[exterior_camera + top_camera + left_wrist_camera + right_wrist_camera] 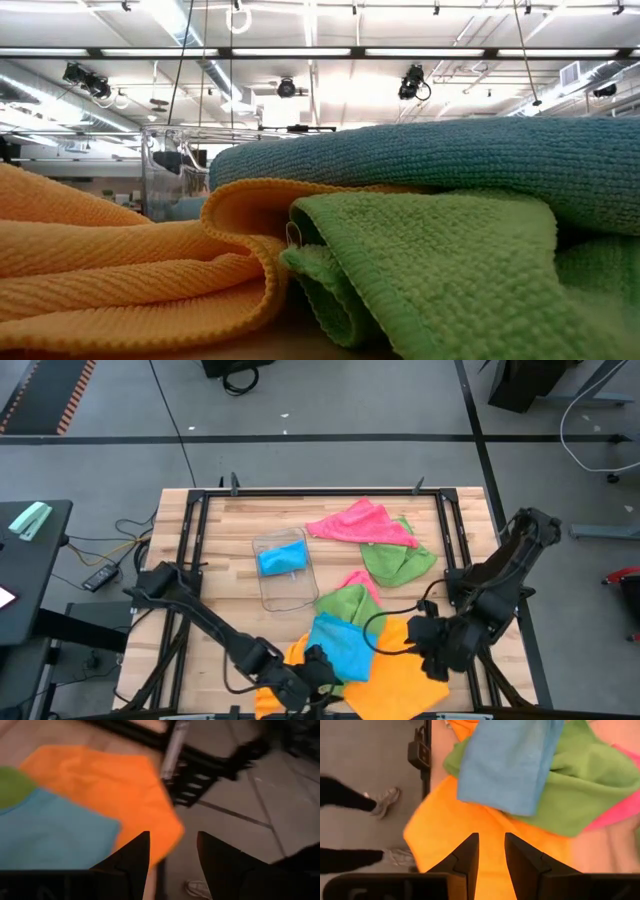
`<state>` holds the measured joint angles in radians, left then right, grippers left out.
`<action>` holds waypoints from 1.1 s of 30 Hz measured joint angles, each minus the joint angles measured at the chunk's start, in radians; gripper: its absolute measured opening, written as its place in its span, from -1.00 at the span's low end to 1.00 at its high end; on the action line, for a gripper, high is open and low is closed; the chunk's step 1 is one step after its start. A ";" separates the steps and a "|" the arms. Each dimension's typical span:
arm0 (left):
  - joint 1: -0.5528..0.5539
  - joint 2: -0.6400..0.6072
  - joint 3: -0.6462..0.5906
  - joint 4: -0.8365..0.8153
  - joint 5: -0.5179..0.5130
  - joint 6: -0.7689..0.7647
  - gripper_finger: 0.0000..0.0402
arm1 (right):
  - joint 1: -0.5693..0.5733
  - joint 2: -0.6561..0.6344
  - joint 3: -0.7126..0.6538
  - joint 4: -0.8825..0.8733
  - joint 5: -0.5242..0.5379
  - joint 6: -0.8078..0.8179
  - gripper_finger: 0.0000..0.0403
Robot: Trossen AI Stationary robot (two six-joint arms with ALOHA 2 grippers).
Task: Fold microfiber towels
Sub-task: Fold the blue towel
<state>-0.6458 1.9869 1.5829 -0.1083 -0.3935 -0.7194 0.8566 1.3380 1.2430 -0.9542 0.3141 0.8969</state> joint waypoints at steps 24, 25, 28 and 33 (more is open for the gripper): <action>0.088 0.377 0.523 -0.544 -0.006 0.112 0.09 | -0.008 -0.119 -0.264 0.129 0.016 -0.120 -0.50; 0.088 0.379 0.520 -0.545 -0.006 0.154 0.15 | -0.008 -0.119 -0.264 0.128 0.021 -0.111 -0.50; 0.088 0.397 0.519 -0.539 -0.019 0.298 0.34 | -0.010 -0.119 -0.265 0.121 0.028 -0.093 -0.50; 0.073 0.414 0.519 -0.485 -0.133 0.533 0.48 | -0.018 -0.119 -0.265 0.110 0.038 -0.062 -0.50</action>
<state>-0.5730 2.4011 2.1021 -0.5937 -0.5261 -0.1868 0.8389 1.2194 0.9775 -0.8443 0.3518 0.8353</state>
